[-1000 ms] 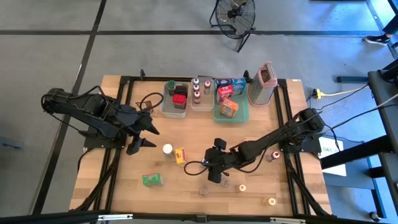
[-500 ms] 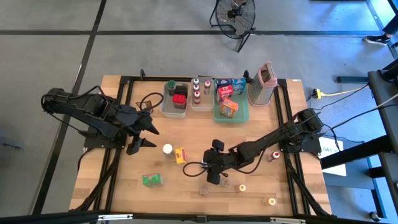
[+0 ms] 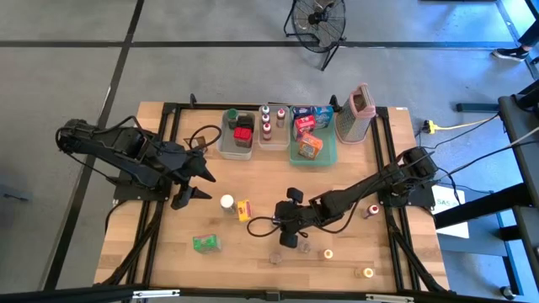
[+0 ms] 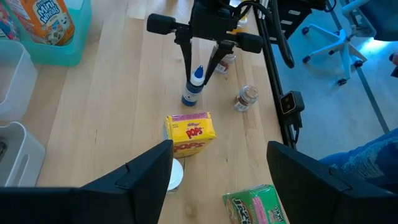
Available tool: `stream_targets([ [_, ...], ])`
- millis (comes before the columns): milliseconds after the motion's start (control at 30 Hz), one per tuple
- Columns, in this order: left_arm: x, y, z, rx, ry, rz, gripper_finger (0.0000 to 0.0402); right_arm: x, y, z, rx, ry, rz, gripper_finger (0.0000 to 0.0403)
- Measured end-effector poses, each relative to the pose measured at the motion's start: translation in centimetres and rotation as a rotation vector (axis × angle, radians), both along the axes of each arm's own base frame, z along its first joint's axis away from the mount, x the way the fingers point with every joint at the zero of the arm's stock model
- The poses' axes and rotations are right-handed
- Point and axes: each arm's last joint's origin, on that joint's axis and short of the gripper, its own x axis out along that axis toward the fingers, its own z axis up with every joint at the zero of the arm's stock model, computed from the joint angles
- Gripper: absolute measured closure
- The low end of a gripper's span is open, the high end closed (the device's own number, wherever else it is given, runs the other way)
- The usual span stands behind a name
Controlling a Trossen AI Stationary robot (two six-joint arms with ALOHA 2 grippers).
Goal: Pick & Place Kitchen Items
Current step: Put the blue food coloring bottle into the transparent bin
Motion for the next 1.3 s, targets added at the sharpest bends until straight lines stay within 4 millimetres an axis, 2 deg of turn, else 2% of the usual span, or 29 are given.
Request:
stream_targets([
  [133, 0.0, 0.0, 0.0, 0.000, 0.000, 0.000, 0.0146, 0.0, 0.0, 0.0, 0.000, 0.000, 0.001, 0.0285],
  [300, 0.0, 0.0, 0.0, 0.000, 0.000, 0.000, 0.0146, 0.1, 0.0, 0.1, 0.014, -0.015, 0.004, 0.0287],
  [400, 0.0, 0.0, 0.0, 0.000, 0.000, 0.000, 0.0146, 0.3, 0.1, 0.9, 0.020, -0.030, 0.003, 0.0287],
  [533, 0.0, 0.0, 0.0, 0.000, 0.000, 0.000, 0.0146, 1.4, 0.1, 4.6, 0.023, -0.071, -0.017, 0.0287],
  [667, 0.0, 0.0, 0.0, 0.000, 0.000, 0.000, 0.0146, 2.2, -1.1, 8.7, -0.019, -0.031, -0.060, 0.0287],
  [867, 0.0, 0.0, 0.0, 0.000, 0.000, 0.000, 0.0146, 2.5, -4.3, 14.5, -0.205, -0.001, -0.143, 0.0287],
  [967, 0.0, 0.0, 0.0, 0.000, 0.000, 0.000, 0.0146, 2.5, -6.6, 16.3, -0.244, 0.006, -0.224, 0.0287],
  [1100, 0.0, 0.0, 0.0, 0.000, -0.001, 0.000, 0.0146, 2.7, -10.7, 16.9, -0.214, 0.066, -0.304, 0.0287],
  [1300, 0.0, 0.0, 0.0, -0.001, -0.002, -0.001, 0.0146, 3.0, -16.3, 16.2, -0.131, 0.133, -0.333, 0.0287],
])
